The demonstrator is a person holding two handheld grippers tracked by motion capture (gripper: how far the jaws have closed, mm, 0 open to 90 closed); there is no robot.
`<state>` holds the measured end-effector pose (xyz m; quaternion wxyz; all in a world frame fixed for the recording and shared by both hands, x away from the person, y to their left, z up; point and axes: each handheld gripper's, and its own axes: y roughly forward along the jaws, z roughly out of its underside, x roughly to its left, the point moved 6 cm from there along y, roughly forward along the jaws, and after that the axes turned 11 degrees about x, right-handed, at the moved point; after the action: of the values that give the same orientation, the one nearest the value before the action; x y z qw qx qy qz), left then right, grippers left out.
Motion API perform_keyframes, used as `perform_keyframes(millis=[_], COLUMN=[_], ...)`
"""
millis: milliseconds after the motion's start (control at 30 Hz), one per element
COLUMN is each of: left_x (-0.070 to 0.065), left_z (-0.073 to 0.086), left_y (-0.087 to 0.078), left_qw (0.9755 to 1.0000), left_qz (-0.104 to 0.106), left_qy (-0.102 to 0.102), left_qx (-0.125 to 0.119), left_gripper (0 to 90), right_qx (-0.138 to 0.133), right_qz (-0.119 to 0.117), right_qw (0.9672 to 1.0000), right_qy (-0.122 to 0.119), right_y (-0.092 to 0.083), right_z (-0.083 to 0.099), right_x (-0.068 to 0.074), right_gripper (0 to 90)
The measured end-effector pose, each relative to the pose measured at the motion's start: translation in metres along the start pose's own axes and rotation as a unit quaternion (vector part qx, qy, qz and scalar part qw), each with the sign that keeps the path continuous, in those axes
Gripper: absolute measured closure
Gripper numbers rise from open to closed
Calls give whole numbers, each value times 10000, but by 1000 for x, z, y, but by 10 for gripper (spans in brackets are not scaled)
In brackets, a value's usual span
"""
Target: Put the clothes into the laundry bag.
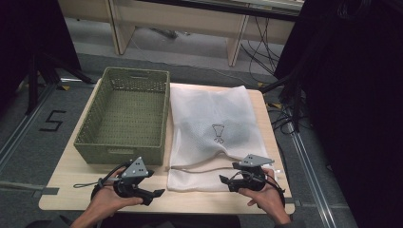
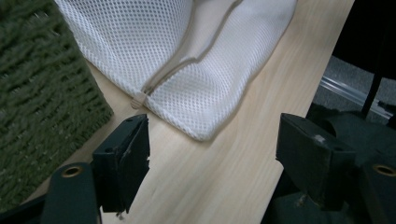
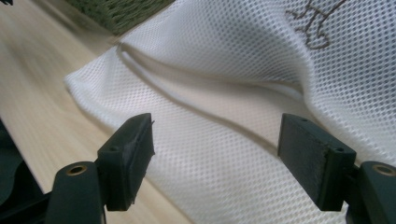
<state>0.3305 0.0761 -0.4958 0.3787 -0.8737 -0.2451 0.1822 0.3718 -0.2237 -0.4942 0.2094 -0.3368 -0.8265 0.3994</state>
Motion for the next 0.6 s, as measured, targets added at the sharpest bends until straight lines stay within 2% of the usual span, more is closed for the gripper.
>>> perform_keyframes(millis=[33,67,100,133,167,200,233,267,300,333,367,400,433,467,600], left_x=[0,-3,-1,-3,-5,-4,-3,-6,-6,-6,-5,-3,-3,-1,-1], left_z=[2,2,3,4,5,6,6,6,6,6,6,6,6,7,6], left_y=[-2,-1,-3,-3,-3,-4,-4,-2,-2,-2,-2,-2,-1,-3,-2], left_qw=[9999,10000,9998,9998,10000,9997,9994,9999,9999,9999,9998,9997,9998,9995,9995], left_qz=[-25,-25,-53,-78,-82,-133,-168,-111,-105,-117,-131,-145,-153,-236,-191], left_qy=[156,-9,159,133,28,156,266,71,88,85,139,137,70,162,204], left_qx=[69,27,90,93,44,131,130,47,45,40,60,115,51,127,111], left_gripper=[253,252,251,251,250,248,243,243,242,241,240,239,238,236,237], right_qx=[-28,-42,19,-6,-9,15,66,89,107,-13,26,36,19,51,82], right_qz=[16,49,35,41,64,54,73,80,114,155,180,187,201,227,296], right_qw=[10000,9999,9999,9996,10000,9999,10000,9999,9998,9999,9998,9998,9997,9996,9995], right_qy=[-85,-132,-162,-273,-42,-88,3,29,81,-68,110,78,167,140,64], right_y=[0,0,-1,-1,-2,-2,-3,-4,-5,-4,-6,-7,-7,-7,-5], right_z=[1,2,4,5,7,10,12,14,16,16,18,19,19,20,20], right_x=[2,4,6,7,10,10,12,13,14,12,13,12,11,10,7], right_gripper=[266,261,259,251,236,230,226,217,211,208,206,204,203,203,204])
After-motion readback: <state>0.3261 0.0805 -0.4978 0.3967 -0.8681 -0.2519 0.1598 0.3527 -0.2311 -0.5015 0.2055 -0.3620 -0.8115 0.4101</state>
